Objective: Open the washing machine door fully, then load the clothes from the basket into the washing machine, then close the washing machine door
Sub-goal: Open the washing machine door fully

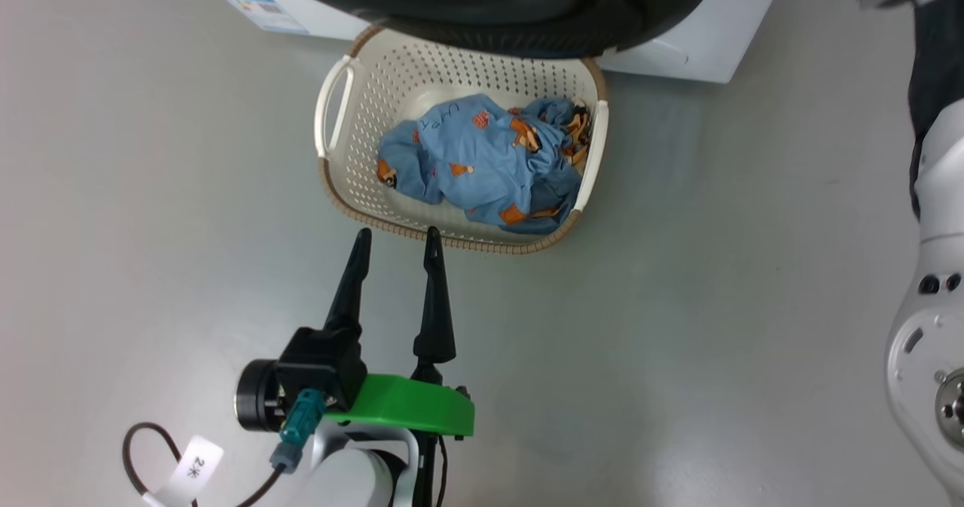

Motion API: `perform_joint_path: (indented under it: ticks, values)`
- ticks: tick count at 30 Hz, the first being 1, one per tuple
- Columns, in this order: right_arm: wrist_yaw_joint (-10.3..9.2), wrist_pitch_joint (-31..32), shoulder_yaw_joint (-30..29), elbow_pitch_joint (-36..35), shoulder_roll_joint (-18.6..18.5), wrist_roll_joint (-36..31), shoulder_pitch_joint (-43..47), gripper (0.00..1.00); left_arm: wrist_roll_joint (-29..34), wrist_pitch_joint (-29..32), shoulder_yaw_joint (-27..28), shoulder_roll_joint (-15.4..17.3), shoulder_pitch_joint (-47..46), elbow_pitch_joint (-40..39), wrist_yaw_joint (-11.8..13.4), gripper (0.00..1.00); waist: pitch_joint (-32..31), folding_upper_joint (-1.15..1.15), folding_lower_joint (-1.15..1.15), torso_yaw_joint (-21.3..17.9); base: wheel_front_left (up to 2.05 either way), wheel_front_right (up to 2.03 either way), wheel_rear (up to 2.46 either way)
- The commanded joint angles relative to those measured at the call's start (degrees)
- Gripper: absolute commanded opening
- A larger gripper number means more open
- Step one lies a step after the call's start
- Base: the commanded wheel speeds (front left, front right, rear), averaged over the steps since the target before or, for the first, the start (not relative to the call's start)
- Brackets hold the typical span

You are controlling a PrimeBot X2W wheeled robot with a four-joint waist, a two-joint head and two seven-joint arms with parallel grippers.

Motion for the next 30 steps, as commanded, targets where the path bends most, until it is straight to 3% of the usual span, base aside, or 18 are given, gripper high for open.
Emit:
perform_joint_path:
  ticks: [1, 30]
  values:
    - [0.10, 1.01, 0.78, -1.63, 2.38, -0.22, 0.87, 0.00, 0.12, -0.37, 2.00, 0.95, 1.36, -0.90, -0.18, 1.00, -0.78, 0.00, 0.00, -0.24, 0.00, 0.00, 0.00]
    - [0.10, -1.15, 12.36, -0.05, 2.54, 10.60, 10.92, 0.00, 0.69, -0.37, 3.89, 0.95, 4.25, 0.29, -1.92, 1.00, -7.15, 0.00, 0.00, -0.03, 0.00, 0.00, 0.00]
